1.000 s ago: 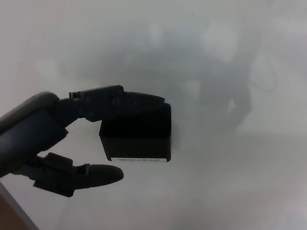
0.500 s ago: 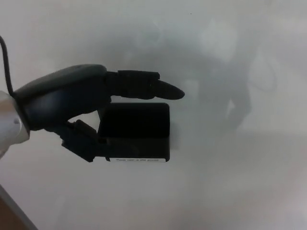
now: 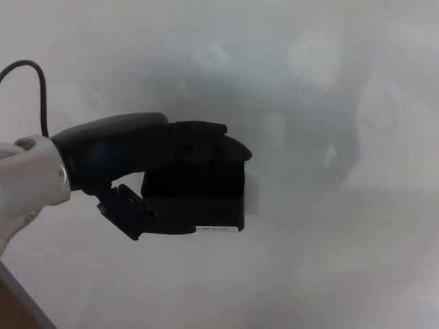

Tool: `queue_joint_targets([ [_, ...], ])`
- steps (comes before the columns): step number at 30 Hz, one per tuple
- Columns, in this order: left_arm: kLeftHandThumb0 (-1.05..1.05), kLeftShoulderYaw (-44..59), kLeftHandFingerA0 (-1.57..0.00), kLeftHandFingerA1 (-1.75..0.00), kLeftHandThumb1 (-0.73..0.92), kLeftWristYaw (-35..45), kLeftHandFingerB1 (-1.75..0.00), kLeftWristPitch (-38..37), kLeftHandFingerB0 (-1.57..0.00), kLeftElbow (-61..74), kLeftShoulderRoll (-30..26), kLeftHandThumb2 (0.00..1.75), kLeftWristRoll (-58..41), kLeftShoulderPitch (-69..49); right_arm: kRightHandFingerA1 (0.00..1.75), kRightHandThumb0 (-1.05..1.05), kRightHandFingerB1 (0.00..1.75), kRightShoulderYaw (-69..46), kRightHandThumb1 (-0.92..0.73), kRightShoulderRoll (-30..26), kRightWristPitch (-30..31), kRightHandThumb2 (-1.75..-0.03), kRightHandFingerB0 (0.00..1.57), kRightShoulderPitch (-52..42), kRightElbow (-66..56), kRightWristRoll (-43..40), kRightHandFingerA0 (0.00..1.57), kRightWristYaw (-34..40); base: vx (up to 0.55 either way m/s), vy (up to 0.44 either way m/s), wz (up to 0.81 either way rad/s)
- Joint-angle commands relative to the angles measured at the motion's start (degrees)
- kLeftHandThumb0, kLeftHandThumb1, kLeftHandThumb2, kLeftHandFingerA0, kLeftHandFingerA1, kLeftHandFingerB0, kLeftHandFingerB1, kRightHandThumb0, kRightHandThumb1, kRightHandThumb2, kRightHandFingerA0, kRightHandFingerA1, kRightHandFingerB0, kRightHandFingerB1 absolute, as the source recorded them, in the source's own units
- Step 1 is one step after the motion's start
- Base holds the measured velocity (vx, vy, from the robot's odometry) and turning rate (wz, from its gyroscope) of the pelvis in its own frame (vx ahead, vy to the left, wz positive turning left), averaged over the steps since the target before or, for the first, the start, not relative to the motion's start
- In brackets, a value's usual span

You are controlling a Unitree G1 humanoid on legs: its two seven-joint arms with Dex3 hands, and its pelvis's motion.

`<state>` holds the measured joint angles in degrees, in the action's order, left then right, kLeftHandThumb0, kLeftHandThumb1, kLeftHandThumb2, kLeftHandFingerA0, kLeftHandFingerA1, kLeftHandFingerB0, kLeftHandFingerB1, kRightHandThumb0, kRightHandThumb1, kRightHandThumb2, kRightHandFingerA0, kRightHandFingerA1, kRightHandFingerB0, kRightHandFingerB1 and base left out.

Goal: A magnetic marker holder is on the left hand side of the white board, the robot put the index and middle finger into the opening of the container and pull off the magnetic holder and hand it to a human on the left hand side.

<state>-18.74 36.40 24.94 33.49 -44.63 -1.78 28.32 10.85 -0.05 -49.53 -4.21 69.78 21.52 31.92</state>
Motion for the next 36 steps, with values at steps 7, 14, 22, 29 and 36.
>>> queue_joint_targets([
  [7, -0.45, -2.38, -0.23, -0.40, 0.61, 1.38, -0.35, 2.79, -0.20, -1.48, 2.27, 0.70, 3.57, -1.33, 0.68, -0.52, 0.50, 0.16, -0.68, -0.81, -0.88, -0.60, 0.43, -0.14, 0.04, 0.44, 0.86, 0.71, 0.00, 0.000, 0.00],
  [14, -0.23, -2.63, -0.11, -0.52, 0.54, 2.20, -0.50, 3.30, -0.09, -2.07, 2.62, 1.02, 4.54, -1.10, 0.69, -0.52, 0.49, 0.14, -0.68, -0.75, -0.88, -0.61, 0.43, 0.22, 0.27, 0.43, 0.89, 0.17, 0.00, 0.000, 0.00],
  [22, -0.23, -2.83, -0.09, -0.51, 0.54, 2.30, -0.49, 5.30, -0.07, -2.95, 2.06, 1.02, 7.54, 0.11, 0.67, -0.49, 0.51, 0.18, -0.67, -0.61, -0.58, -0.60, 0.43, 0.60, 0.20, 0.52, 0.88, 0.40, 0.00, 0.000, 0.00],
  [29, -0.23, -2.75, -0.08, -0.50, 0.55, 3.16, -0.49, 4.21, -0.06, -5.99, 2.48, 1.02, 7.95, 0.62, 0.67, -0.47, 0.52, 0.22, -0.66, -0.73, -1.03, -0.60, 0.43, 0.54, 0.23, 0.69, 0.86, 0.67, 0.00, 0.000, 0.00],
  [36, -0.24, -3.67, -0.07, -0.50, 0.54, 3.17, -0.49, 2.91, -0.06, -9.29, 3.26, 1.02, 9.60, 0.97, 0.68, -0.49, 0.50, 0.43, -0.66, -0.75, -1.03, -0.60, 0.43, 0.45, 0.18, 1.00, 0.84, 1.35, 0.00, 0.000, 0.00],
])
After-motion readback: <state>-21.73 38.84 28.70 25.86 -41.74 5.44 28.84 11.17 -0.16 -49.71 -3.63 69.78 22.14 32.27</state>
